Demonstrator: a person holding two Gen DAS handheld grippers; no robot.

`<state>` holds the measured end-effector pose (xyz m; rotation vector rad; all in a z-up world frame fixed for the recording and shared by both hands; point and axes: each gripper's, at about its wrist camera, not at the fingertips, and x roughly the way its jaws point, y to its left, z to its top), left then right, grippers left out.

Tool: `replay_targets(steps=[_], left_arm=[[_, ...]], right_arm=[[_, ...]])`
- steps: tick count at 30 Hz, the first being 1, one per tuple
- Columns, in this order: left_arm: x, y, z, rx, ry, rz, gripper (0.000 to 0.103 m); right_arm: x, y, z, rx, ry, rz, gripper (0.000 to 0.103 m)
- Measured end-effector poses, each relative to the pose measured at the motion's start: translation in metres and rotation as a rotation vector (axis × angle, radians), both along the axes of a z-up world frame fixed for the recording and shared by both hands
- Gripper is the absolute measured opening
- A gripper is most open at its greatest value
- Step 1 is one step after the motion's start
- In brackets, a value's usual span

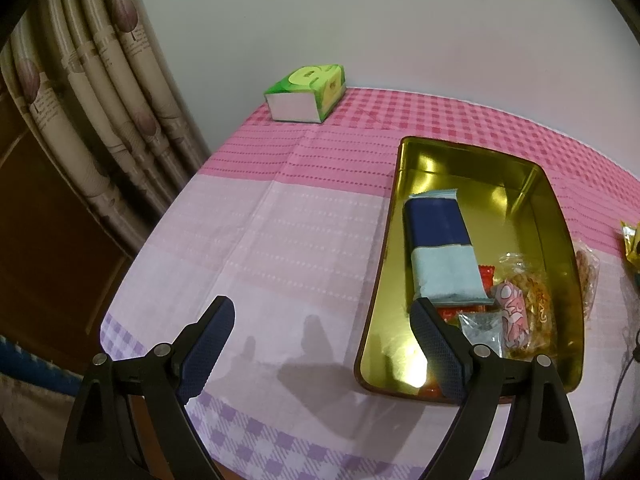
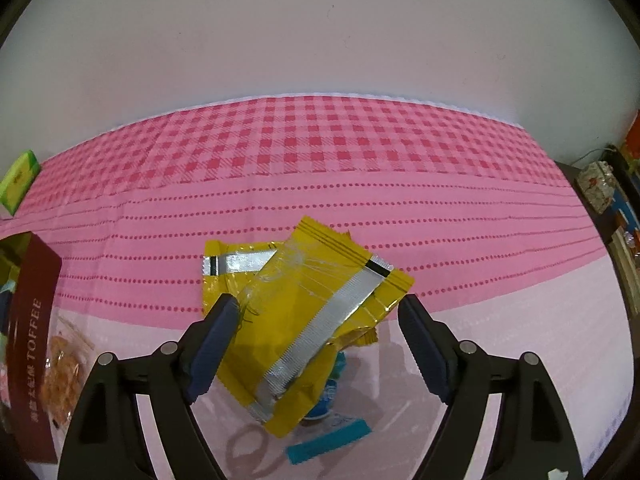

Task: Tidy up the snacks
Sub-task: 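Grasp a yellow silver-striped pack from the table with the right gripper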

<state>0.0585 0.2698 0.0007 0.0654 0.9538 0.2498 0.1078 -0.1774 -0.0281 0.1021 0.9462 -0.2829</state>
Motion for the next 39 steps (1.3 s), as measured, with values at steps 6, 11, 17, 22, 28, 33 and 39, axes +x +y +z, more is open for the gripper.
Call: replay_targets(steps=[6, 11, 17, 22, 28, 33, 39], left_arm=[[0.000, -0.005, -0.001, 0.018, 0.003, -0.012, 0.089], [-0.001, -0.012, 0.000, 0.025, 0.000, -0.026, 0.089], [-0.005, -0.036, 0.004, 0.041, -0.004, -0.079, 0.089], [-0.013, -0.065, 0.017, 0.056, -0.036, -0.160, 0.089], [-0.013, -0.104, 0.024, 0.023, -0.029, -0.250, 0.089], [-0.009, -0.138, 0.022, 0.033, -0.021, -0.319, 0.089], [-0.006, -0.161, 0.016, 0.010, -0.003, -0.351, 0.089]], right_arm=[[-0.016, -0.014, -0.002, 0.039, -0.014, 0.091, 0.073], [-0.024, -0.019, -0.006, 0.043, 0.013, 0.161, 0.061], [-0.034, -0.027, -0.007, 0.048, 0.023, 0.222, 0.056], [-0.040, -0.025, -0.007, 0.052, 0.028, 0.347, 0.056], [-0.051, -0.014, -0.007, 0.037, 0.049, 0.525, 0.057], [-0.057, 0.003, -0.005, -0.041, 0.040, 0.598, 0.059], [-0.052, 0.020, 0.009, -0.040, 0.002, 0.621, 0.059]])
